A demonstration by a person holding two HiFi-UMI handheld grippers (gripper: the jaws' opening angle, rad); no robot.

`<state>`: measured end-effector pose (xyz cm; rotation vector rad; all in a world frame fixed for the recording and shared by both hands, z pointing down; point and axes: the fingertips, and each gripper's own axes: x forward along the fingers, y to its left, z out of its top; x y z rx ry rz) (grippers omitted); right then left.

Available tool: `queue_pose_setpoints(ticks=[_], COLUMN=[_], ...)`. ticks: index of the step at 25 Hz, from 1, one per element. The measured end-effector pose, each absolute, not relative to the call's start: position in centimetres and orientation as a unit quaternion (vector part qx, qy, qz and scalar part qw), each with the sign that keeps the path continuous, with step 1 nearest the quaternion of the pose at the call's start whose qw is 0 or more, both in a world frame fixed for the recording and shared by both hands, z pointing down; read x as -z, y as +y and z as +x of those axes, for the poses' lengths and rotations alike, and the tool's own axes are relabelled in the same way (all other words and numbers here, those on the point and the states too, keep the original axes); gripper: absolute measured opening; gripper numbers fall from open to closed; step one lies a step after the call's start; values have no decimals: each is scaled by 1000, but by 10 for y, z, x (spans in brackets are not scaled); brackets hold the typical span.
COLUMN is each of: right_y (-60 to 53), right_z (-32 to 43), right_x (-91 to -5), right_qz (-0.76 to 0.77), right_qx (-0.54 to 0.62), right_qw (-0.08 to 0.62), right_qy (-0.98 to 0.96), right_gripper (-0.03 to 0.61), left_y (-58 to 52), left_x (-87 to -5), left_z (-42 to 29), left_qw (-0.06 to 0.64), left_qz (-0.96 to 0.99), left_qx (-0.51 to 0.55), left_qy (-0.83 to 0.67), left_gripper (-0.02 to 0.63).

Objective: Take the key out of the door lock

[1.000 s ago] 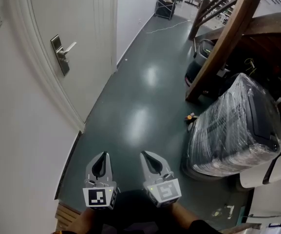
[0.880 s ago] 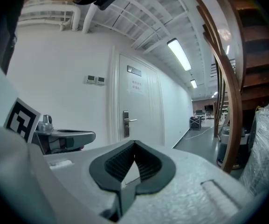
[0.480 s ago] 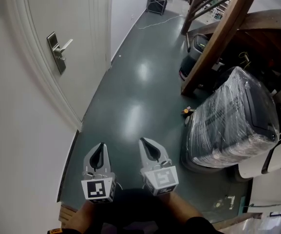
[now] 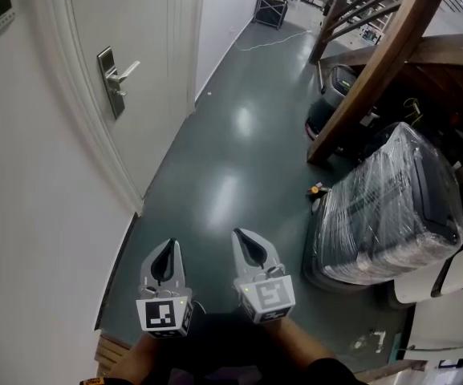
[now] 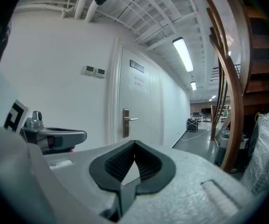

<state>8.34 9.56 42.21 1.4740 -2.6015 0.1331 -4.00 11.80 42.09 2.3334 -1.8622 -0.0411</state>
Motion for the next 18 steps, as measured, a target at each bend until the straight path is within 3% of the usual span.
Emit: queue_pose_setpoints(ticks=[9, 18], right_y=[51, -60], right_z=[67, 75], right_x=[-425, -429], right_qz=[459, 399], right_qx=[-42, -57], right_qw=[71, 61], right_qy=[-885, -913], right_gripper=[-9, -9], left_y=[86, -12], left_x=[-433, -433], left_z=[-57, -39], left_qw=[86, 79], left_qz=[746, 703], left_qx=[-6, -9], left_qy=[-660, -707], left_gripper=[17, 17])
